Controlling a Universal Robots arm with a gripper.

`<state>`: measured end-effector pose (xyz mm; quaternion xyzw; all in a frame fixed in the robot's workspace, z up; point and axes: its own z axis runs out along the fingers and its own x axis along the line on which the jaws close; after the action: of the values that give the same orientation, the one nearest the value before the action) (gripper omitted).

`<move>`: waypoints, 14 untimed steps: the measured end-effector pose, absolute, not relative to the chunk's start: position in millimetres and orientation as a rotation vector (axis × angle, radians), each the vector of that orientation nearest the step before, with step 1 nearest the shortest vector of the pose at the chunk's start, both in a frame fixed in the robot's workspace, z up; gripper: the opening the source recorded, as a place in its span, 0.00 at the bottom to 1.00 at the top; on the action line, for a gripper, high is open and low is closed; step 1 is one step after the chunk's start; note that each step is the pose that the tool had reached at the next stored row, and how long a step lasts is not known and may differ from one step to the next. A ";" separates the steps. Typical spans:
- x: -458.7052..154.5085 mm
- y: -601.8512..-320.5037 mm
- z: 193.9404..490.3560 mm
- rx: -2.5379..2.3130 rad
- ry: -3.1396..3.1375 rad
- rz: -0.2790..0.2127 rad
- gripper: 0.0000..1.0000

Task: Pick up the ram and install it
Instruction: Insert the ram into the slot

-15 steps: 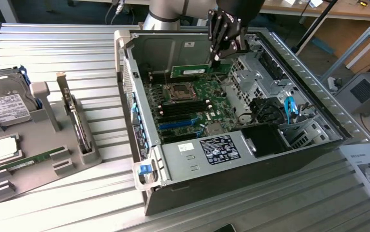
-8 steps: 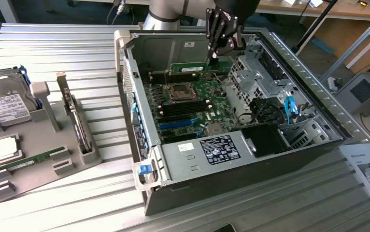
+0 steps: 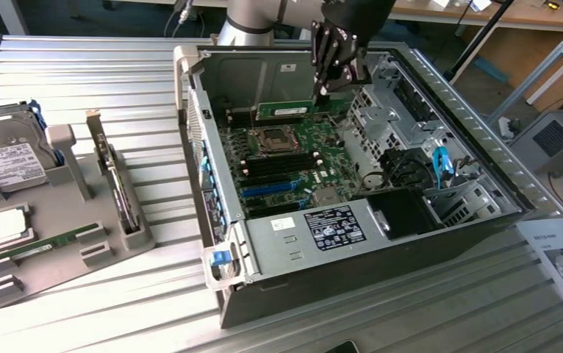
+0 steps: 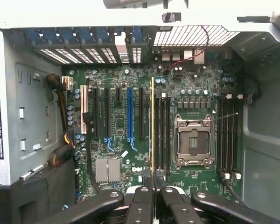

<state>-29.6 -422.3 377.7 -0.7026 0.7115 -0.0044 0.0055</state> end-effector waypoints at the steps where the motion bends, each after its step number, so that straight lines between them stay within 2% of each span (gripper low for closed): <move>1: -29.6 -422.3 375.9 -2.199 2.228 -0.014 0.12; 14: -29.6 -422.1 354.1 -2.191 2.236 -0.014 0.12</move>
<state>-29.6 -422.1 354.1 -0.6999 0.7142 -0.0045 0.0056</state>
